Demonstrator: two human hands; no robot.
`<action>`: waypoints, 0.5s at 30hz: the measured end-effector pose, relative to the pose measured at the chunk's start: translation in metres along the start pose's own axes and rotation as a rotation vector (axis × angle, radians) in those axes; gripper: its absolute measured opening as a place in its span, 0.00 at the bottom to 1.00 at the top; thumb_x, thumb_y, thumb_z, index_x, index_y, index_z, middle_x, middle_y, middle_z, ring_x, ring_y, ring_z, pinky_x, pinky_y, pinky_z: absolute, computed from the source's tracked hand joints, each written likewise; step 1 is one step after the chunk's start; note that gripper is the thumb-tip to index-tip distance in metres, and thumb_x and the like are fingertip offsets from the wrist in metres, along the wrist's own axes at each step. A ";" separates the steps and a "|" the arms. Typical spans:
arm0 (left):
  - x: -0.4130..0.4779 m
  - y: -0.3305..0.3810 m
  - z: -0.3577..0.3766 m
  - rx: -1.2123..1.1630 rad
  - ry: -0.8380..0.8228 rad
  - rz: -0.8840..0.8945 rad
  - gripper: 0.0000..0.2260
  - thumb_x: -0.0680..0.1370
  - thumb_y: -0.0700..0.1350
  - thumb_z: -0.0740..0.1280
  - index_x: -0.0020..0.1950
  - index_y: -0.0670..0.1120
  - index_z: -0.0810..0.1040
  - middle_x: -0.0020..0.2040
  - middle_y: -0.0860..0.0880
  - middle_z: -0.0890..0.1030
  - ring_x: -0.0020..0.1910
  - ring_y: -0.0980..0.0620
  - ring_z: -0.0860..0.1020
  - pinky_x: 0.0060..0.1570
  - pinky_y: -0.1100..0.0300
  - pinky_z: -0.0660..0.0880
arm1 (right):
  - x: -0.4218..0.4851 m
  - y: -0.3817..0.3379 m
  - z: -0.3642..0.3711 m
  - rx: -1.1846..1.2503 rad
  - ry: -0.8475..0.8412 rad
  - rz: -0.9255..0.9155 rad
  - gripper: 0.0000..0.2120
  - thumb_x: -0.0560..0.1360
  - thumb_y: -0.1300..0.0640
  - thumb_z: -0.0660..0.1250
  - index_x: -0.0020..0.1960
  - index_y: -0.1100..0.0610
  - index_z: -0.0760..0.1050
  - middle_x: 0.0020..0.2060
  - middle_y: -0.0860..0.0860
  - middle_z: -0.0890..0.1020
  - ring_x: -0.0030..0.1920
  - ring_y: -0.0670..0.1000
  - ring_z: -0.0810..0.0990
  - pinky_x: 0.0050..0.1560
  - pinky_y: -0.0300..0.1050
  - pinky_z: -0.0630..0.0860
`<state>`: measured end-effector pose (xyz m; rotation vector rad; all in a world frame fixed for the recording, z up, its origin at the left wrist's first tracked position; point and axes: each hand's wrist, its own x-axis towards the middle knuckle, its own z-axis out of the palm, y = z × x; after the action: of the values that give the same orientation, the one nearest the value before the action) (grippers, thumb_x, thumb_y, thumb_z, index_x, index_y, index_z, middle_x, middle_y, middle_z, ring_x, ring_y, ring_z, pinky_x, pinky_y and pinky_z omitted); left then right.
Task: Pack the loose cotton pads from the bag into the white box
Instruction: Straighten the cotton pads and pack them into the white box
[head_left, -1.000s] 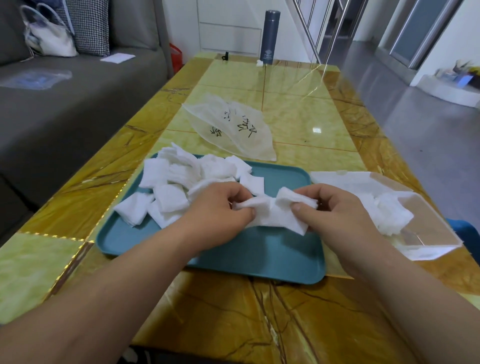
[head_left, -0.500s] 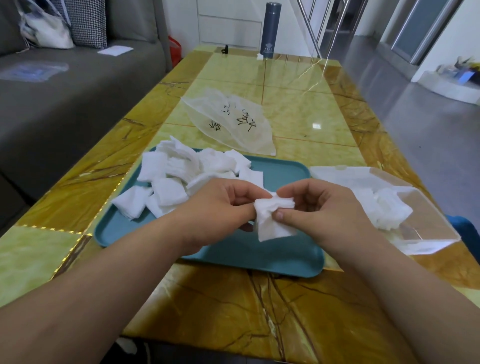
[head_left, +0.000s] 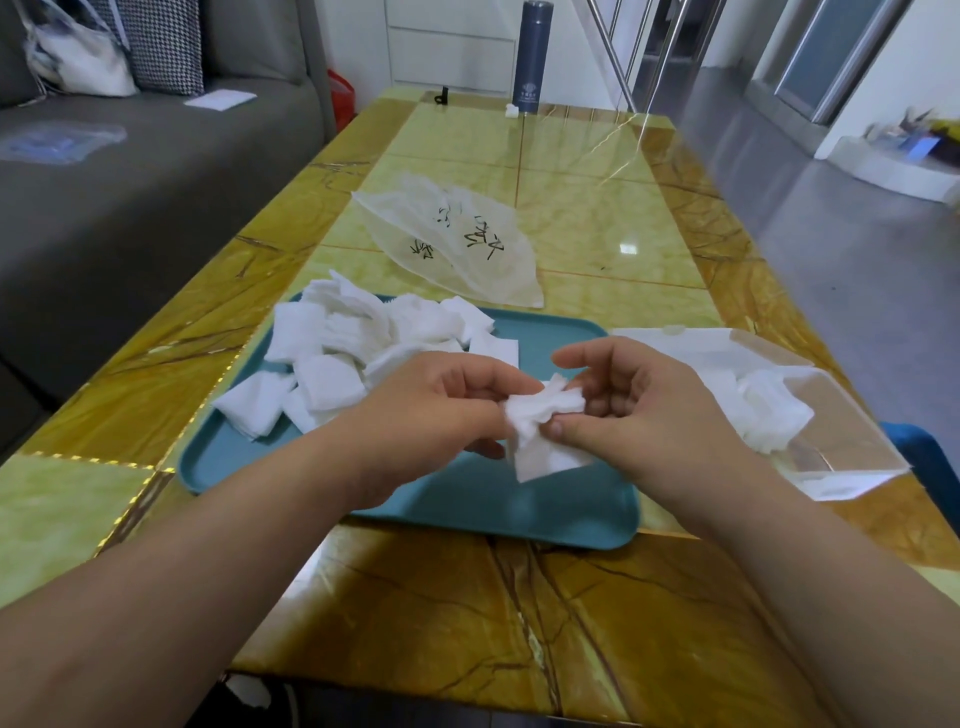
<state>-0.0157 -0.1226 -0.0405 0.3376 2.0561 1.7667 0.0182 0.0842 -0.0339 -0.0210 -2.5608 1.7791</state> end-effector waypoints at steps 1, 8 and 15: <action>0.000 0.000 -0.001 -0.013 -0.023 -0.001 0.16 0.70 0.39 0.72 0.58 0.46 0.85 0.52 0.45 0.88 0.53 0.45 0.85 0.60 0.43 0.80 | 0.000 0.001 0.000 -0.030 0.013 0.000 0.26 0.68 0.66 0.81 0.61 0.47 0.81 0.47 0.48 0.83 0.47 0.48 0.83 0.55 0.46 0.84; 0.000 -0.007 0.004 0.161 0.027 0.140 0.16 0.72 0.39 0.78 0.59 0.48 0.84 0.50 0.50 0.88 0.49 0.52 0.86 0.54 0.51 0.82 | -0.002 0.007 0.009 -0.022 -0.144 0.021 0.18 0.79 0.67 0.70 0.66 0.52 0.78 0.54 0.48 0.87 0.56 0.46 0.85 0.62 0.45 0.81; 0.002 -0.013 0.001 0.511 0.103 0.100 0.05 0.74 0.47 0.77 0.46 0.54 0.83 0.33 0.55 0.80 0.29 0.60 0.74 0.31 0.65 0.70 | 0.002 0.015 0.014 -0.121 -0.107 -0.026 0.13 0.79 0.65 0.70 0.58 0.49 0.79 0.51 0.47 0.86 0.52 0.47 0.85 0.56 0.42 0.81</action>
<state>-0.0158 -0.1229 -0.0533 0.5110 2.5923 1.3063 0.0161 0.0764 -0.0526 0.1083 -2.7256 1.6587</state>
